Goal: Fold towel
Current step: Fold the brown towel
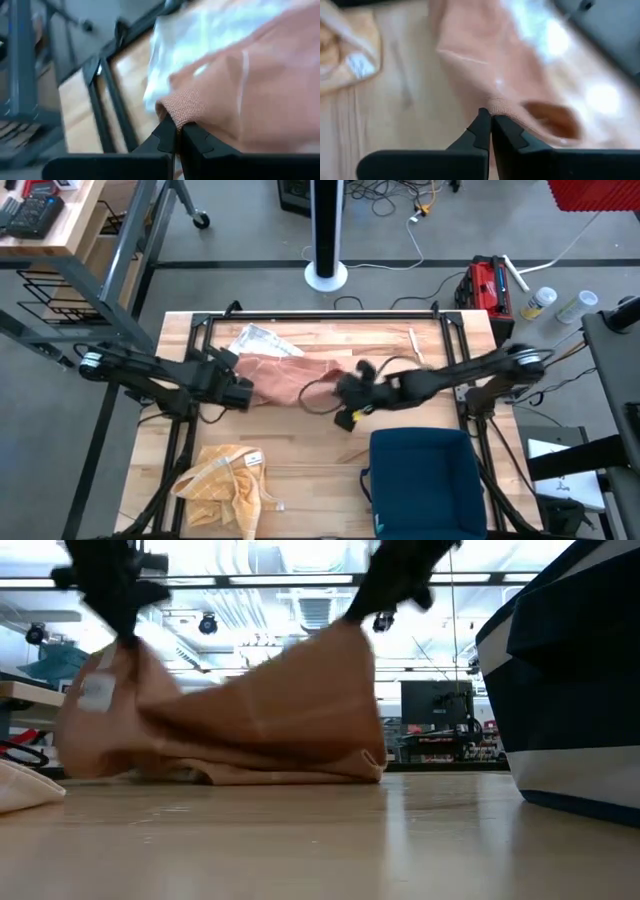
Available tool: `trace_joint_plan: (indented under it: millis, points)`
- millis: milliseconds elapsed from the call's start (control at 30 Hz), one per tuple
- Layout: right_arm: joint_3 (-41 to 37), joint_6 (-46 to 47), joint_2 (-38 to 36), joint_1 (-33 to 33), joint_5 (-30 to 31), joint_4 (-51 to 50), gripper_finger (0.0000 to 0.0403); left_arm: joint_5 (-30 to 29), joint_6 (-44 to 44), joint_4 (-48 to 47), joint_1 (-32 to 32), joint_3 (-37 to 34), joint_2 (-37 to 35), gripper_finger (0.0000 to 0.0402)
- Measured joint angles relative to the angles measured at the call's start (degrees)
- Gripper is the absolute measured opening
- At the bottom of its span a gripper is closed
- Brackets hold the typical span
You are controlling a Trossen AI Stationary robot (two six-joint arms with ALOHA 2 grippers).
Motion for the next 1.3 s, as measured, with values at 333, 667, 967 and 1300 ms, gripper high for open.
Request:
trace_joint_plan:
  millis: [333,667,967,1300]
  points:
    - [-0.09,-6.9,-21.73,0.42,10.23,-7.74,0.0,-8.21,14.56,0.08,-3.72,19.8,-1.49,0.0]
    - [-0.09,-17.49,-34.98,0.29,16.46,-1.97,0.0,-24.37,34.93,0.2,-3.66,39.45,-1.27,0.0]
    - [-0.13,-34.55,-36.38,0.29,21.79,12.15,0.0,-24.68,42.39,0.16,-1.62,46.19,-1.48,0.0]
    - [-0.11,-18.27,-33.33,0.84,15.73,-5.33,0.0,-13.8,24.94,0.22,-4.19,31.87,-1.2,0.0]
